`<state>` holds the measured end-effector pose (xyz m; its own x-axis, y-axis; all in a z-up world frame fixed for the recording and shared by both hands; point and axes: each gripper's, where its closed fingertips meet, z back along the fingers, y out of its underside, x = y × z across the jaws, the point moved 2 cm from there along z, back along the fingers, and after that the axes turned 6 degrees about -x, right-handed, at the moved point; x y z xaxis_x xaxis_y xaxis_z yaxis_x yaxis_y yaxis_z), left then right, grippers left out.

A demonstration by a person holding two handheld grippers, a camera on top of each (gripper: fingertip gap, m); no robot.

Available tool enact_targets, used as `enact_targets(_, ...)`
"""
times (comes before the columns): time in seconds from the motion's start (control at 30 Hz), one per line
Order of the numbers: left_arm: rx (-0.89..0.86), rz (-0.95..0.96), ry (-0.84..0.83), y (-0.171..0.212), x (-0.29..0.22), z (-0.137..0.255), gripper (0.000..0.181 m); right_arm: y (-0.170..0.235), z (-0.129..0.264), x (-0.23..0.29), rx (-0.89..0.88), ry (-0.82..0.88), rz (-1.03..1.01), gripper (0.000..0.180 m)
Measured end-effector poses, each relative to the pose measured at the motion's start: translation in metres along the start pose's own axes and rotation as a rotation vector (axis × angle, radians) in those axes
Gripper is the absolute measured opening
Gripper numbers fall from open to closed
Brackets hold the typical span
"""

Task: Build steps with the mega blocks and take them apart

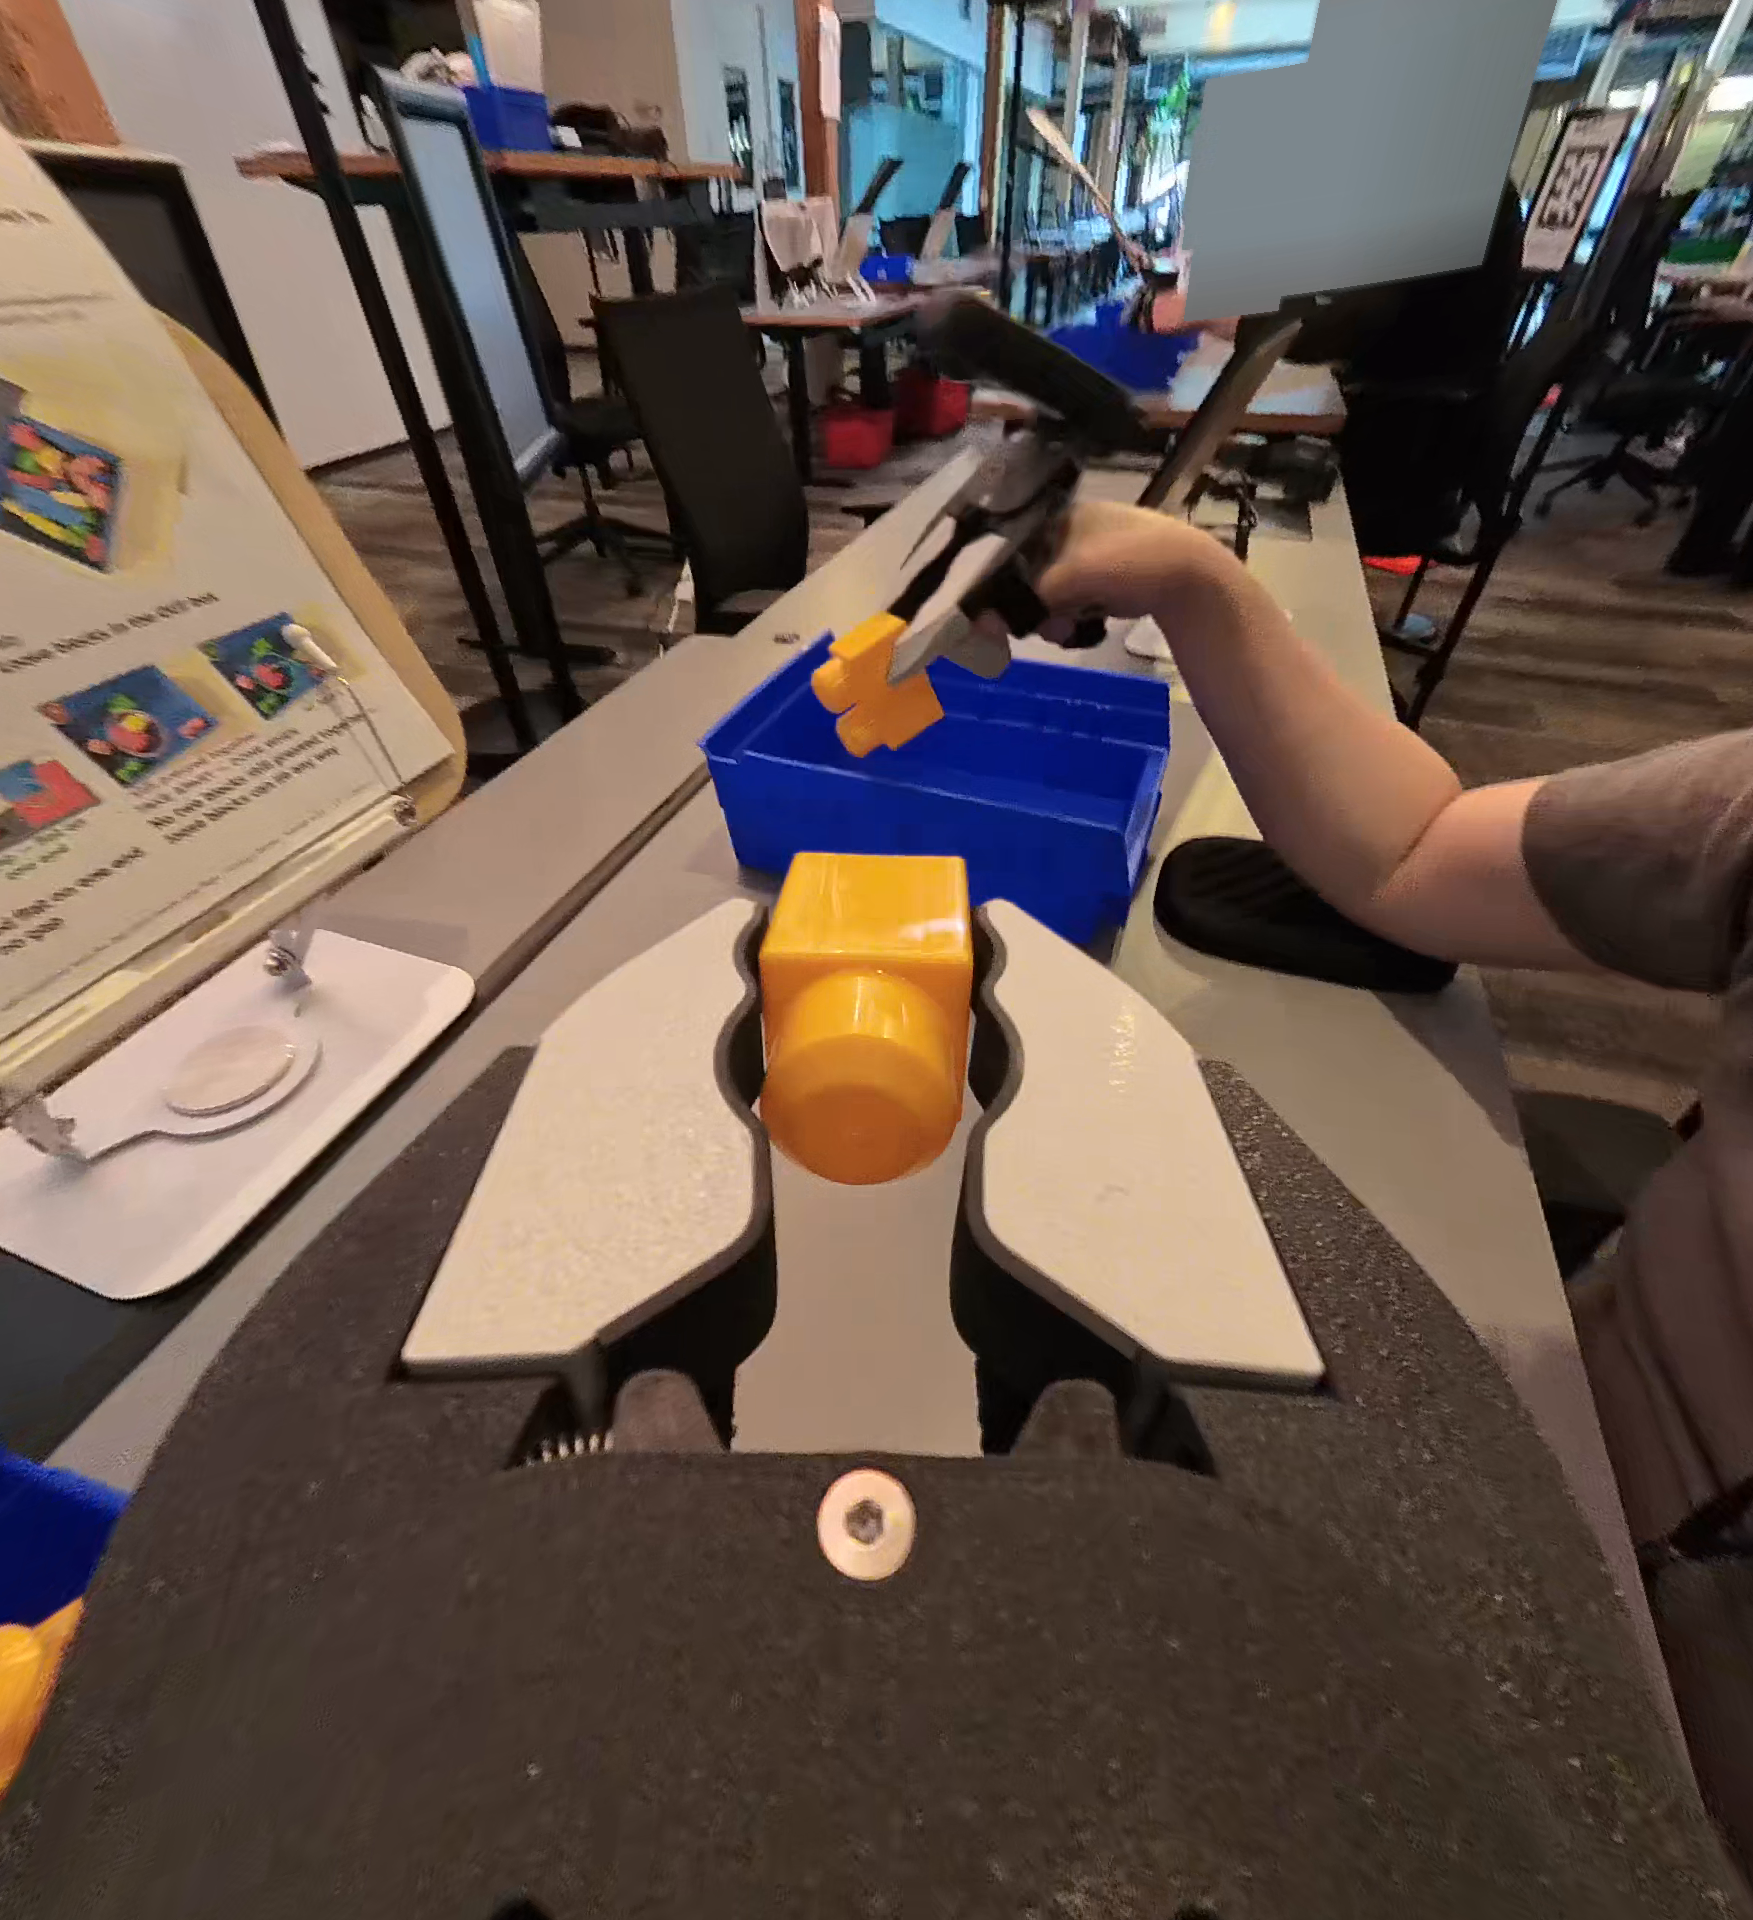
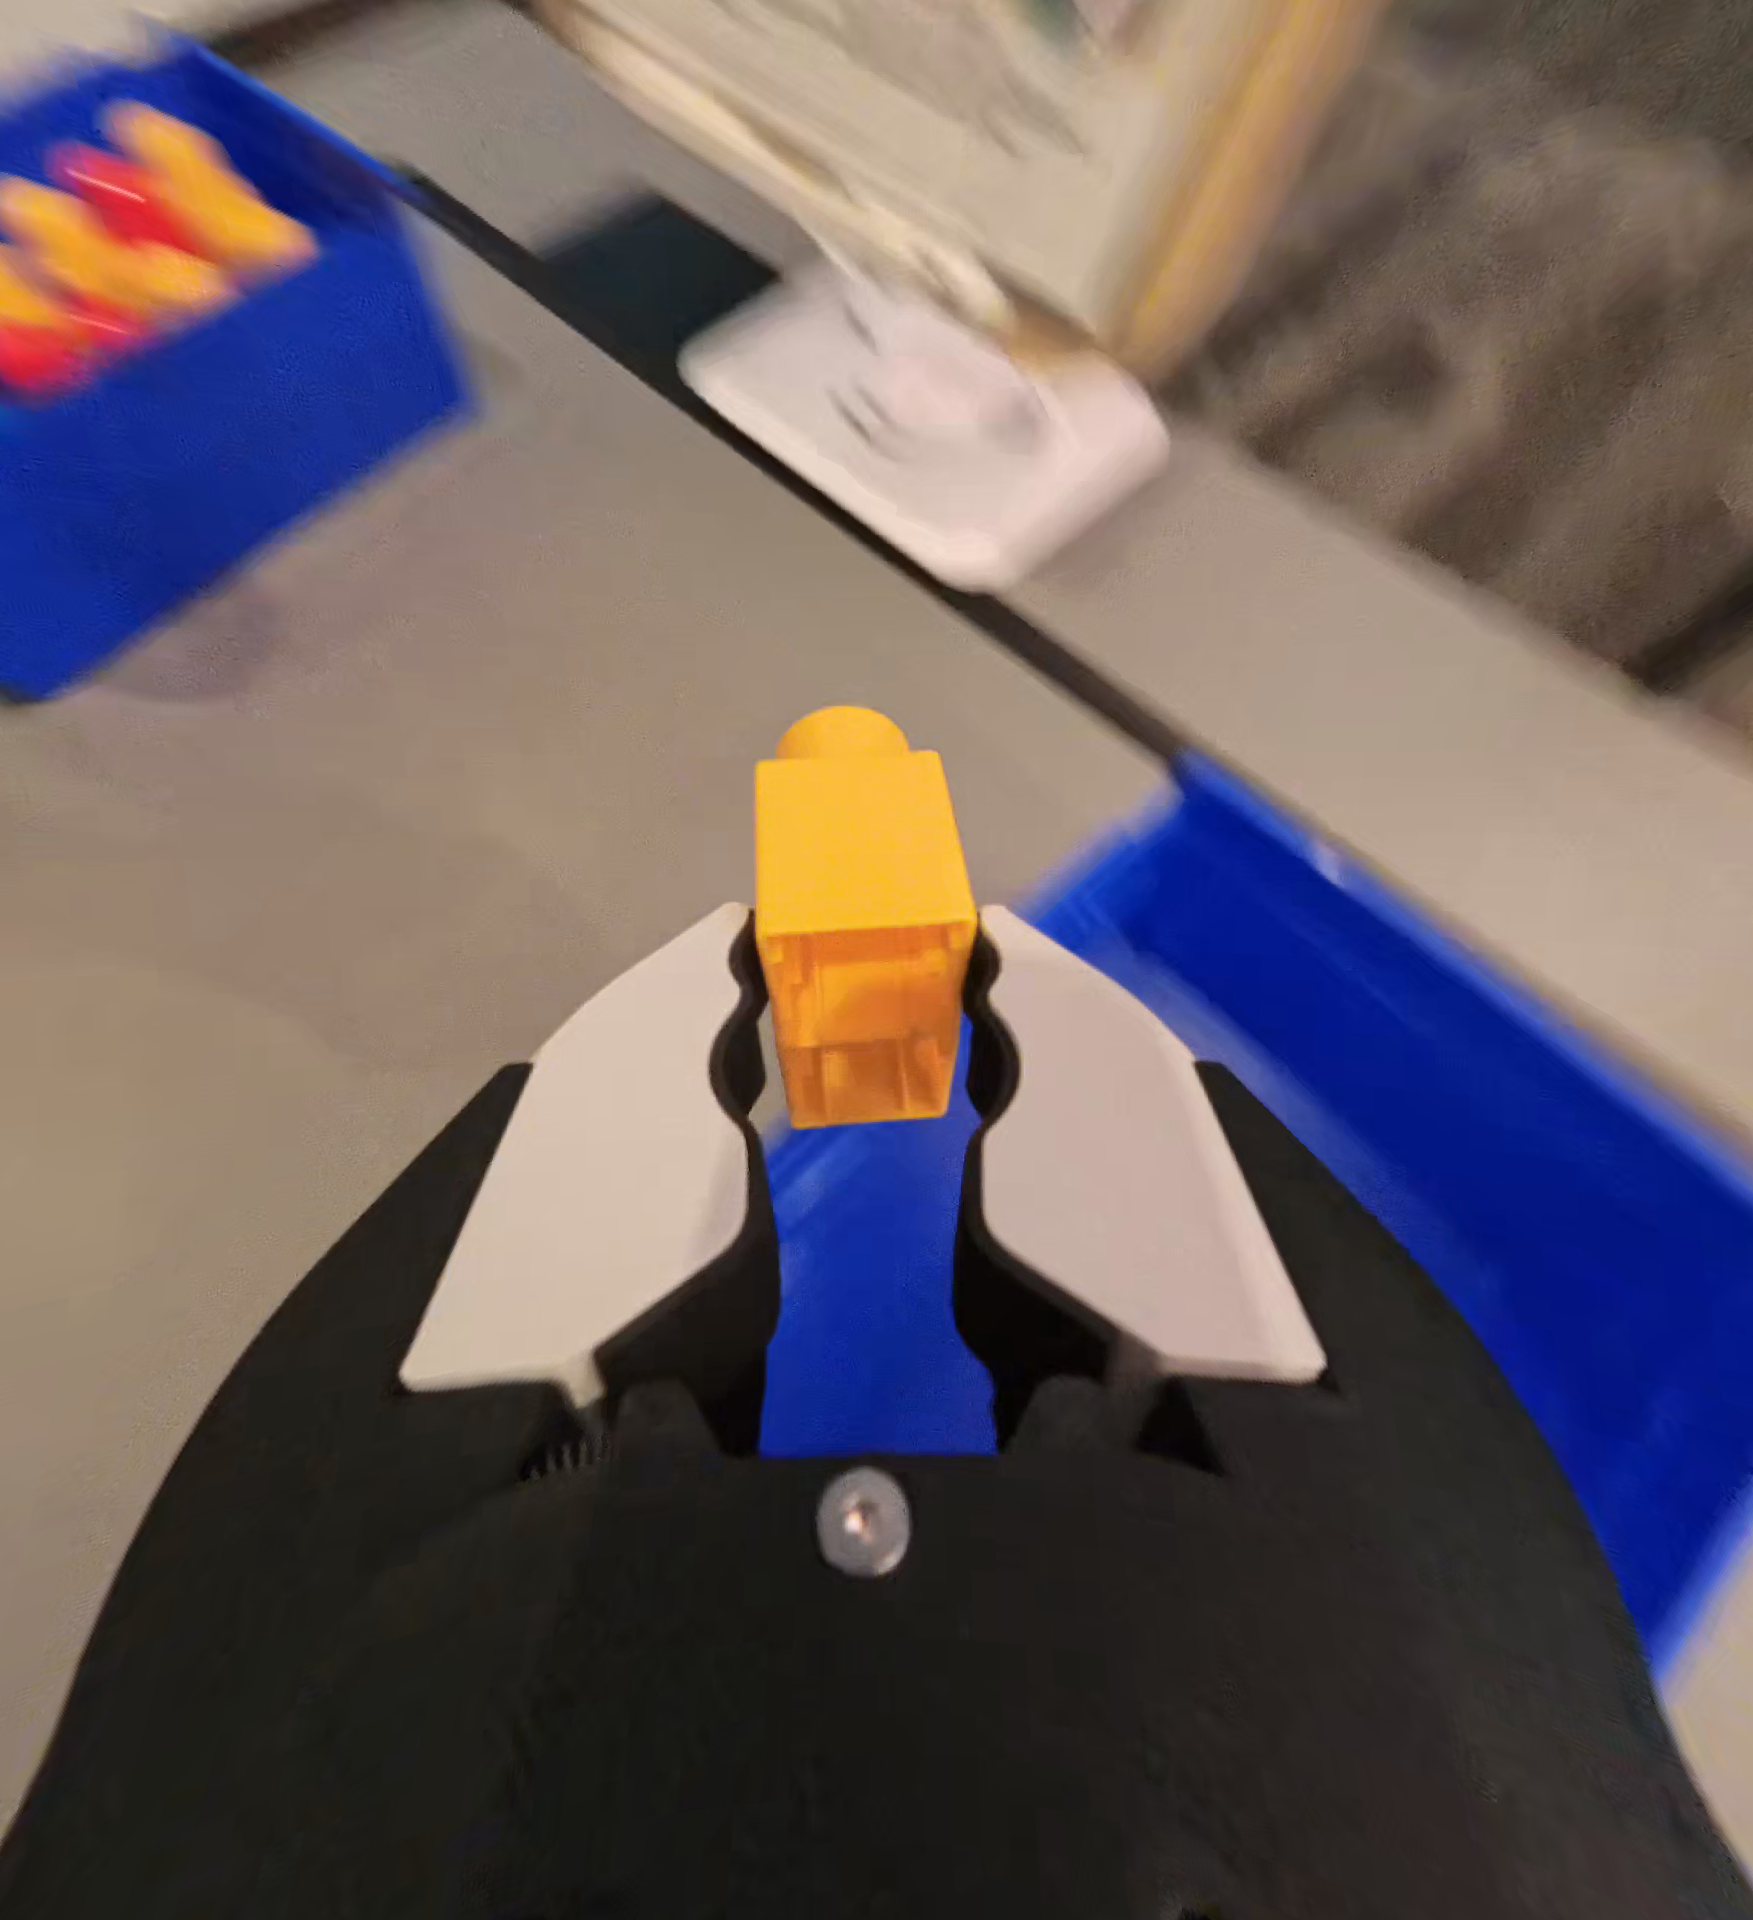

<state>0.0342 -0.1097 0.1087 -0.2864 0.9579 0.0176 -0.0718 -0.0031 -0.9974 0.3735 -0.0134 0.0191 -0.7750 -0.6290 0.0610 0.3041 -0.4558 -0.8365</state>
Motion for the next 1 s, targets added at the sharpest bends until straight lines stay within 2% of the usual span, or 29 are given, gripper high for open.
enact_targets(0.13,0.075,-0.002,0.054,0.017,-0.013,-0.024,0.036,0.056,-0.023,-0.058,0.134,0.009,-0.34,0.036)
enact_targets(0.3,0.124,0.039,0.114,0.033,-0.023,-0.043,0.036,0.093,-0.062,-0.079,0.208,-0.002,-0.478,0.038)
enact_targets(0.37,0.137,0.049,0.12,0.036,-0.024,-0.046,0.037,0.1,-0.064,-0.091,0.238,0.064,-0.477,0.042)
enact_targets(0.43,0.137,0.069,0.123,0.037,-0.025,-0.048,0.037,0.09,-0.055,-0.105,0.19,0.156,-0.404,0.051)
enact_targets(0.53,0.12,0.137,0.123,0.038,-0.021,-0.05,0.037,0.029,-0.026,-0.104,-0.071,0.287,-0.12,0.057)
enact_targets(0.57,0.112,0.165,0.122,0.039,-0.019,-0.051,0.037,0.002,-0.016,-0.087,-0.188,0.278,0.011,0.058)
enact_targets(0.63,0.091,0.23,0.124,0.039,-0.016,-0.052,0.037,-0.048,-0.002,-0.017,-0.431,0.12,0.291,0.062)
enact_targets(0.73,0.049,0.344,0.146,0.039,-0.013,-0.055,0.037,-0.08,0.011,0.111,-0.727,-0.178,0.623,0.062)
enact_targets(0.87,0.011,0.413,0.197,0.04,-0.02,-0.064,0.037,-0.067,-0.003,0.218,-0.803,-0.314,0.882,0.058)
enact_targets(1.0,0.021,0.431,0.244,0.044,-0.035,-0.075,0.036,-0.049,-0.03,0.258,-0.765,-0.256,1.041,0.065)
